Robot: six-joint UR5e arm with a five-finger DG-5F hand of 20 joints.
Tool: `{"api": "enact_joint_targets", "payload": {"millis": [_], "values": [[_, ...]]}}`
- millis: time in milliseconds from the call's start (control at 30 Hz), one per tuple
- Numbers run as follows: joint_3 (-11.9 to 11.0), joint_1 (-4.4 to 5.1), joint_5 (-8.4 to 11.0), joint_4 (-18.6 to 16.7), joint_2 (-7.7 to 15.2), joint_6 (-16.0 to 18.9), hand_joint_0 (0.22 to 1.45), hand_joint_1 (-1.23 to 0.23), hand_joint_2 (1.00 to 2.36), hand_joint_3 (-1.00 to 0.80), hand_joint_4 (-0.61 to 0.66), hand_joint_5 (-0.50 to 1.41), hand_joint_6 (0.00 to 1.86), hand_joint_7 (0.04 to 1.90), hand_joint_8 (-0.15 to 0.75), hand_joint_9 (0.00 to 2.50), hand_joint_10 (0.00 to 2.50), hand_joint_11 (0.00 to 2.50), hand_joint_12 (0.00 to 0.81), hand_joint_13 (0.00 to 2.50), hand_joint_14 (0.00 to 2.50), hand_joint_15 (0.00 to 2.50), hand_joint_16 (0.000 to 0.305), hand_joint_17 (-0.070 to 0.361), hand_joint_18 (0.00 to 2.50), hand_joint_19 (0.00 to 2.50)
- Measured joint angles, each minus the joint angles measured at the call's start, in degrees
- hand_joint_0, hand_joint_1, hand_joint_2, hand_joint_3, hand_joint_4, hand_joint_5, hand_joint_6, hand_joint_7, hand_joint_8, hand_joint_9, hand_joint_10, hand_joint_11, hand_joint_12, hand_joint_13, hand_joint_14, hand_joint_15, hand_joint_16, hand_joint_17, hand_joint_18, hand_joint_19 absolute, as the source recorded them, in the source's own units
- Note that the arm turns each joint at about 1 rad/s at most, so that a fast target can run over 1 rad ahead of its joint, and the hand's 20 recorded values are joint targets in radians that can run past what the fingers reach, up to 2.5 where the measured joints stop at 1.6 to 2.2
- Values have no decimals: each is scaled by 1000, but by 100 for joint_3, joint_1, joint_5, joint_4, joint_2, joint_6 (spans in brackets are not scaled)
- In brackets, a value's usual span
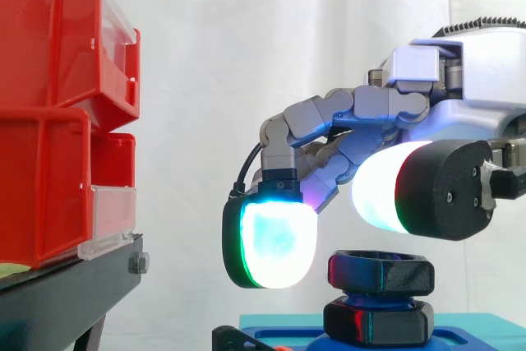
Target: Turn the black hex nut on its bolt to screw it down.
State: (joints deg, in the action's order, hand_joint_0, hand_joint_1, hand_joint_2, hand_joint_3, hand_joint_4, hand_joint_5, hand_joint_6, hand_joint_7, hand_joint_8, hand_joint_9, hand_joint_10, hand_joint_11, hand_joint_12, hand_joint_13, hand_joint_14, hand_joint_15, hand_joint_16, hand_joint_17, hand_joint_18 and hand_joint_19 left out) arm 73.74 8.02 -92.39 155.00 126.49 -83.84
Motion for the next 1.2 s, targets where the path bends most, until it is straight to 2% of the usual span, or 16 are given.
{"api": "enact_joint_targets", "payload": {"millis": [333, 1200], "values": [[0, -2, -15, 8, -1, -1, 484, -409, 1000, -500, 178, -48, 505, 1099, 308, 804, 8, 199, 407, 530, 7, 194, 56, 127, 269, 343], [0, -23, -25, 126, -2, 4, 485, -421, 1000, -500, 184, -42, 505, 1129, 312, 846, 8, 217, 408, 548, 7, 201, 56, 127, 281, 342]]}}
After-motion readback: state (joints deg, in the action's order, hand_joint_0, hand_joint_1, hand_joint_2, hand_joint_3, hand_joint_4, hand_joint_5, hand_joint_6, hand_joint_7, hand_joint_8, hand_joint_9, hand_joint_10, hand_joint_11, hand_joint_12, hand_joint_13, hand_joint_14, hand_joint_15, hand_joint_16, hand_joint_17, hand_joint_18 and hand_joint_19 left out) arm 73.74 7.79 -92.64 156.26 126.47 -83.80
